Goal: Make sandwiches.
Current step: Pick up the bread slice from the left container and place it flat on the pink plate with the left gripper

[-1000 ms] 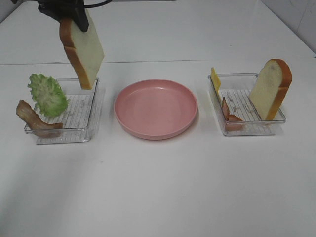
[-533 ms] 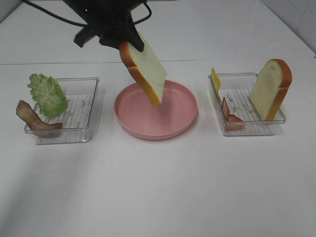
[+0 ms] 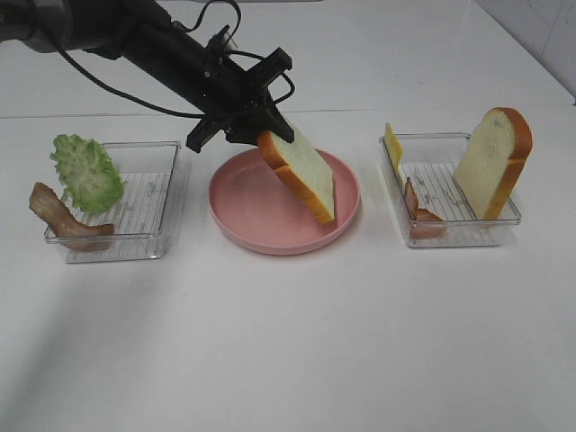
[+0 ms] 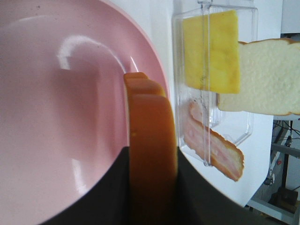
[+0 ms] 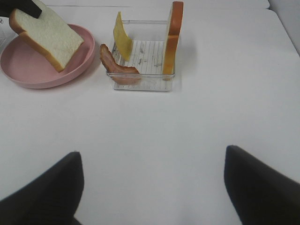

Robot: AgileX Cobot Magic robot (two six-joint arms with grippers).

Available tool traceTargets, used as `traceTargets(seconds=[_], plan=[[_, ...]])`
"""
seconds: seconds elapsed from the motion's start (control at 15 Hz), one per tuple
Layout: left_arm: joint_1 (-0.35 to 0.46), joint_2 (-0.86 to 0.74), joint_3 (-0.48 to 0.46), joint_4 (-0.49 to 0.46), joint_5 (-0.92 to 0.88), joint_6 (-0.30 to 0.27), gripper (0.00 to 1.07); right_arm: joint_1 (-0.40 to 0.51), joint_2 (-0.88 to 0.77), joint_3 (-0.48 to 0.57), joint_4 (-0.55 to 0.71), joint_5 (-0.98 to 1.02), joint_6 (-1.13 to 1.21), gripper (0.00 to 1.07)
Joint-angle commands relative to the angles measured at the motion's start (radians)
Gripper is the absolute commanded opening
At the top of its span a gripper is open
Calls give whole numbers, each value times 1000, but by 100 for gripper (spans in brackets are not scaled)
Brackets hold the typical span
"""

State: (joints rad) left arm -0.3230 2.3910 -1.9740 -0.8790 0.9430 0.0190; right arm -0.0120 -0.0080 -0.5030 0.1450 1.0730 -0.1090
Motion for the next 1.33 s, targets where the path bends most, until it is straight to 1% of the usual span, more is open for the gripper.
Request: traceTargets(seconds=[0.07, 0.27, 0.6, 0.67, 0.73, 0.8, 0.87, 0.93, 1.0, 1.27, 1.33], plan=[[-2, 26, 3, -36, -51, 6, 0, 0, -9, -1, -4, -10, -3, 78], [-3, 47, 3, -59, -60, 6, 0, 0, -9, -1, -4, -10, -3, 78], [-7, 78, 3, -58, -41, 6, 0, 0, -9, -1, -4, -10, -3, 78], [-7, 73, 3, -49, -41, 6, 18, 0, -9, -1, -4, -10, -3, 78], [-7, 73, 3, -49, -41, 6, 18, 0, -9, -1, -4, -10, -3, 78], [-7, 68, -5, -3, -35, 6, 51, 0, -9, -1, -4, -10, -3, 78], [-7, 69, -9, 20, -26, 6, 66, 0, -9, -1, -4, -10, -3, 78], [-7, 67, -9, 31, -14, 9, 77, 0, -9, -1, -4, -10, -3, 78], [-7, 64, -9, 56, -7, 9, 84, 0, -9, -1, -4, -10, -3, 78], [-7, 22, -9, 205, -6, 9, 85, 0, -9, -1, -4, -10, -3, 78], [-8, 12, -9, 224, -5, 9, 85, 0, -9, -1, -4, -10, -3, 78]])
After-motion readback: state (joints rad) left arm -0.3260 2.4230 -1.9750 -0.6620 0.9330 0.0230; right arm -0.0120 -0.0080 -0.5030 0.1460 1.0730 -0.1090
